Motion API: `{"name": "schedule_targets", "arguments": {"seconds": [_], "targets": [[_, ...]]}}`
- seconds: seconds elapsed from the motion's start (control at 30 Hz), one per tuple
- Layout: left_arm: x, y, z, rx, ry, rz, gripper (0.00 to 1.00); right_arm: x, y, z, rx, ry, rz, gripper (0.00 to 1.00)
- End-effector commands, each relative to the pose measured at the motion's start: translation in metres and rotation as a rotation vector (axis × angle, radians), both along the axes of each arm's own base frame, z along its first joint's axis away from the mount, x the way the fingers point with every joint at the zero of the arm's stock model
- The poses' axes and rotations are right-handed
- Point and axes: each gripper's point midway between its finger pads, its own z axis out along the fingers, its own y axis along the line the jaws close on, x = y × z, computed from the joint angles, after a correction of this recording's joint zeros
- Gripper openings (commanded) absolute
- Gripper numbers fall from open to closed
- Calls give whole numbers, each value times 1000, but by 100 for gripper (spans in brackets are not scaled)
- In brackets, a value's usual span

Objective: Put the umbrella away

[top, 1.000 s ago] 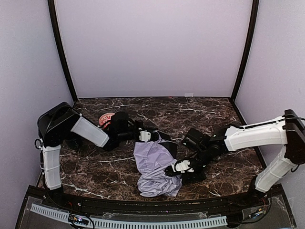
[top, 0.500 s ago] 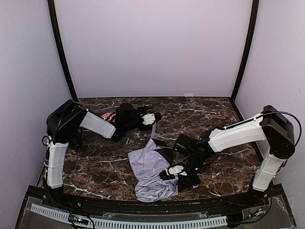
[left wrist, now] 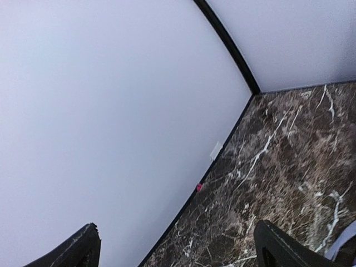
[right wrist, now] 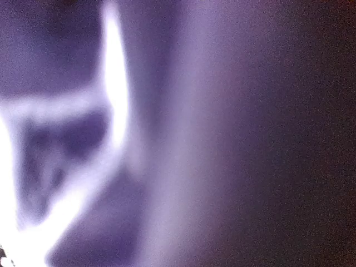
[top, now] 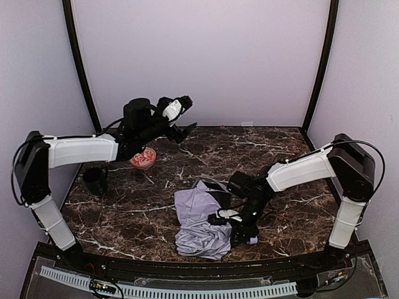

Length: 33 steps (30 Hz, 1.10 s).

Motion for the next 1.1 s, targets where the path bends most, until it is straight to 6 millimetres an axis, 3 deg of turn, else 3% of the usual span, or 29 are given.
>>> {"name": "schedule_targets", "arguments": {"seconds": [0.0, 0.07, 0.1, 0.17, 0.2, 0.27, 0.37, 0.53, 0.87, 0.97, 1.07], "targets": [[-104, -13, 13, 24, 121, -201, 98, 10, -6, -15, -95, 49, -73, 0], [-173, -28, -14, 106, 187, -378, 94, 9, -5, -14, -104, 81, -83, 0], [-207, -31, -22, 138, 213, -470, 92, 9, -4, -14, -106, 94, -86, 0], [-265, -27, -59, 244, 282, -618, 91, 9, -3, -13, -113, 109, -93, 0], [-285, -24, -74, 284, 288, -655, 91, 9, -3, -13, -114, 116, -96, 0], [-303, -16, -101, 348, 295, -653, 92, 7, -2, -13, -116, 130, -96, 0], [-317, -12, -130, 421, 302, -666, 96, 7, -1, -12, -117, 149, -99, 0], [-328, -22, -156, 487, 320, -717, 99, 6, 1, -11, -119, 180, -108, 0], [-306, -26, -236, 673, 476, -584, 97, 15, 7, -3, -87, 150, -121, 0], [-304, -27, -249, 708, 608, -584, 80, 23, 13, 4, -50, 127, -119, 4], [-309, -28, -250, 691, 785, -628, 56, 33, 20, 14, -8, 89, -124, 24]]}}
